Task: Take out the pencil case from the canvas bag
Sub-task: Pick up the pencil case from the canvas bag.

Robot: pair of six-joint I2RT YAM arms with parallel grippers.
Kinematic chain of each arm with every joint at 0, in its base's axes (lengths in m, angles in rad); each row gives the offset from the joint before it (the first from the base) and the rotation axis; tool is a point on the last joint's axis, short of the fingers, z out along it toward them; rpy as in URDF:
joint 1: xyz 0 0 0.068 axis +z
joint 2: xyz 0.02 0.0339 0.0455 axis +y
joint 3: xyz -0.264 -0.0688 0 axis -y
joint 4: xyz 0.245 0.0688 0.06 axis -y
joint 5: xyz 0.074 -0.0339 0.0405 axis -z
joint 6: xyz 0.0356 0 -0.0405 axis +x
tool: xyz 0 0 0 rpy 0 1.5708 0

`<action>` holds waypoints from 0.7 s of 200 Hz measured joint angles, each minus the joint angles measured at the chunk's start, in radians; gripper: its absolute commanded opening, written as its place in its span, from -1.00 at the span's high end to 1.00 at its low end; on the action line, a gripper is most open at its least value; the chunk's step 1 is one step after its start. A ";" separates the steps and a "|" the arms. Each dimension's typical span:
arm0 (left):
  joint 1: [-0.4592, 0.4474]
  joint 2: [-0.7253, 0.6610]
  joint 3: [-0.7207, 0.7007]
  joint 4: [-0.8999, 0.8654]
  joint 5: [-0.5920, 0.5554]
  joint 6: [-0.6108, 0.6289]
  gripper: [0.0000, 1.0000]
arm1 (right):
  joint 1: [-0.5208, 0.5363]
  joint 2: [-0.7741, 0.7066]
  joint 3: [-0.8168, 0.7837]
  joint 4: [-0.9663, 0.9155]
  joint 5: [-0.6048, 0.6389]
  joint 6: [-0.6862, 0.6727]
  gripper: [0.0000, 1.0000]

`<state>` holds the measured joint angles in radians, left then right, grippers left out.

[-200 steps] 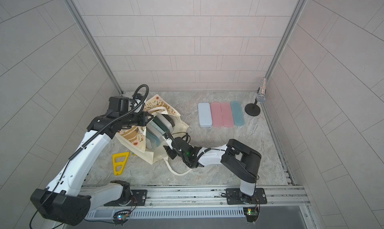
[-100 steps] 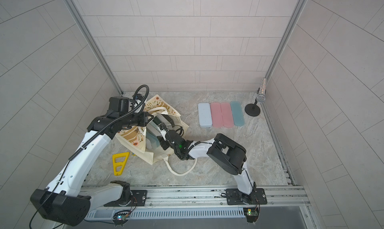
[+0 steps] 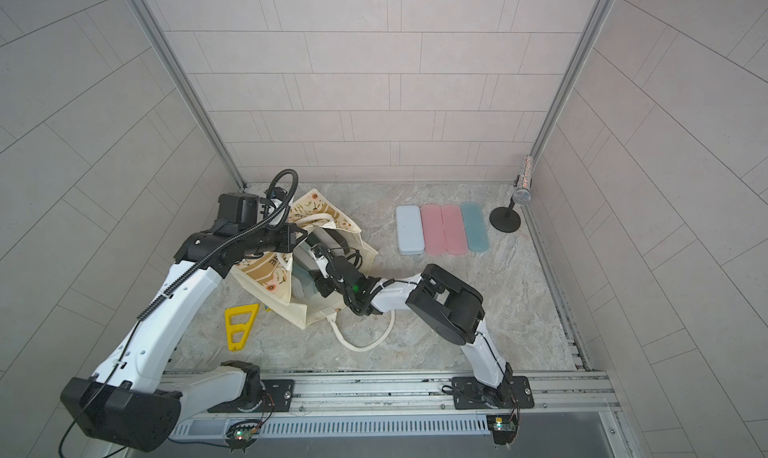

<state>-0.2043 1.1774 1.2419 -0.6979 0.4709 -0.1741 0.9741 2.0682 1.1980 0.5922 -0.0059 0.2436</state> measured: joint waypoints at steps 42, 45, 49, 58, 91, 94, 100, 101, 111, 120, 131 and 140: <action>0.000 0.000 0.000 0.000 0.000 0.000 1.00 | -0.004 0.014 0.014 -0.016 -0.001 0.001 0.30; 0.000 0.000 0.000 0.000 0.000 0.000 1.00 | -0.005 0.014 0.014 -0.016 -0.001 0.001 0.31; 0.000 0.000 0.000 0.000 0.000 0.000 1.00 | -0.005 0.014 0.014 -0.016 0.000 0.000 0.34; -0.001 0.000 0.000 -0.001 0.000 0.000 1.00 | -0.006 0.014 0.014 -0.016 -0.001 0.001 0.39; -0.002 0.000 0.000 -0.003 0.000 0.000 1.00 | -0.006 0.013 0.013 -0.016 -0.001 0.000 0.46; -0.002 0.000 0.000 -0.003 0.000 0.000 1.00 | -0.006 0.013 0.013 -0.016 -0.001 0.000 0.46; -0.002 0.000 0.000 -0.003 0.000 0.000 1.00 | -0.006 0.013 0.013 -0.016 -0.001 0.000 0.46; -0.002 0.000 0.000 -0.003 0.000 0.000 1.00 | -0.006 0.013 0.013 -0.016 -0.001 0.000 0.46; -0.002 0.000 0.000 -0.003 0.000 0.000 1.00 | -0.006 0.008 0.006 -0.014 -0.001 0.000 0.46; -0.002 0.000 0.000 -0.003 -0.002 0.000 1.00 | -0.006 -0.004 -0.010 -0.015 -0.002 -0.001 0.46; -0.002 0.000 0.000 -0.003 -0.008 0.000 1.00 | -0.006 -0.031 -0.040 -0.021 -0.002 -0.004 0.46; -0.002 0.000 0.000 -0.004 -0.019 0.000 1.00 | -0.006 -0.057 -0.069 -0.025 -0.003 -0.004 0.47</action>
<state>-0.2062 1.1778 1.2419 -0.7017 0.4519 -0.1745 0.9680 2.0113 1.1294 0.5671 -0.0093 0.2394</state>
